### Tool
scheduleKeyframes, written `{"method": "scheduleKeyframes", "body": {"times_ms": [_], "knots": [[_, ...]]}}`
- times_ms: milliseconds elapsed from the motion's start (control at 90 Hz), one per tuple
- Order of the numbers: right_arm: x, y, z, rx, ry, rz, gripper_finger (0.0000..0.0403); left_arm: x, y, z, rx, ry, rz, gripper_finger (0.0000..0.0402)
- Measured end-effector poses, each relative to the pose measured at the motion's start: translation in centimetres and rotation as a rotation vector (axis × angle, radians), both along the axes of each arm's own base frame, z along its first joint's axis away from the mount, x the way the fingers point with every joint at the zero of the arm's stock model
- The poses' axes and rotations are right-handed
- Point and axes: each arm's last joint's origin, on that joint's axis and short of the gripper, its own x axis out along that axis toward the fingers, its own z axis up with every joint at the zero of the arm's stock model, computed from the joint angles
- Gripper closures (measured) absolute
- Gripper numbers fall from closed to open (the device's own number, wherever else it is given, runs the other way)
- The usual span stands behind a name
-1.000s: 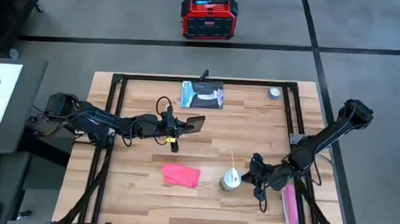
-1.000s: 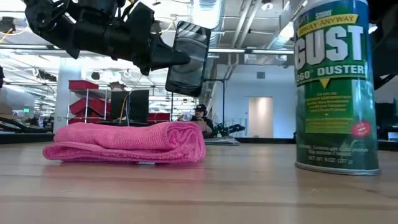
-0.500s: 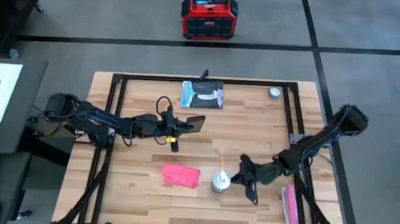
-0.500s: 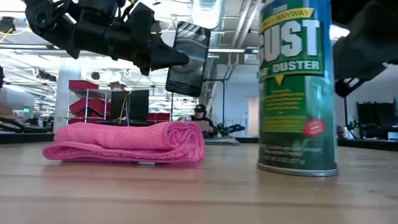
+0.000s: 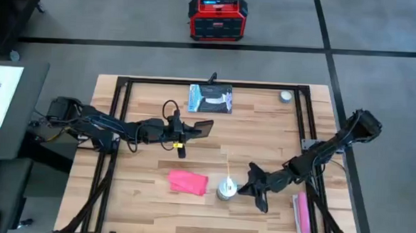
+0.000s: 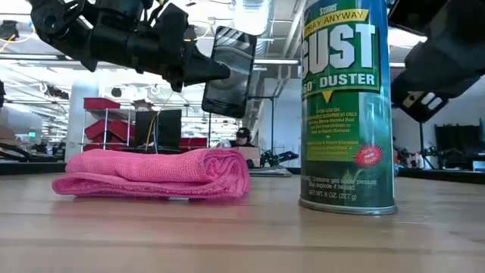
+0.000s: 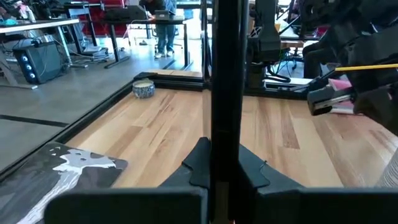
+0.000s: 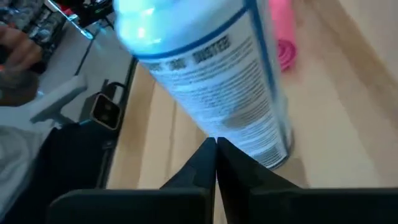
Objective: Apply microfiber cloth
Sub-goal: Spray the back of the cellphone using the spray bottle
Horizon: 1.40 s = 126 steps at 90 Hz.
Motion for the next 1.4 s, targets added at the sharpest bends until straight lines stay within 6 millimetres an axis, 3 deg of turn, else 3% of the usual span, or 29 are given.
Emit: {"method": "scheduleKeyframes", "body": {"times_ms": [278,856,1400], "knots": [[1.5,-1.1,-0.5,-0.014,-0.040,-0.039,0.0403,0.0,0.2,0.0,-0.007,-0.003,0.000,0.0400],[5.9,-1.4,0.3,-0.058,-0.104,0.074,0.0403,0.0,0.1,0.0,-0.012,-0.003,-0.010,0.0400],[7.0,-3.2,0.8,-0.067,-0.164,0.066,0.0403,0.0,0.1,0.0,0.014,0.007,-0.027,0.0400]]}}
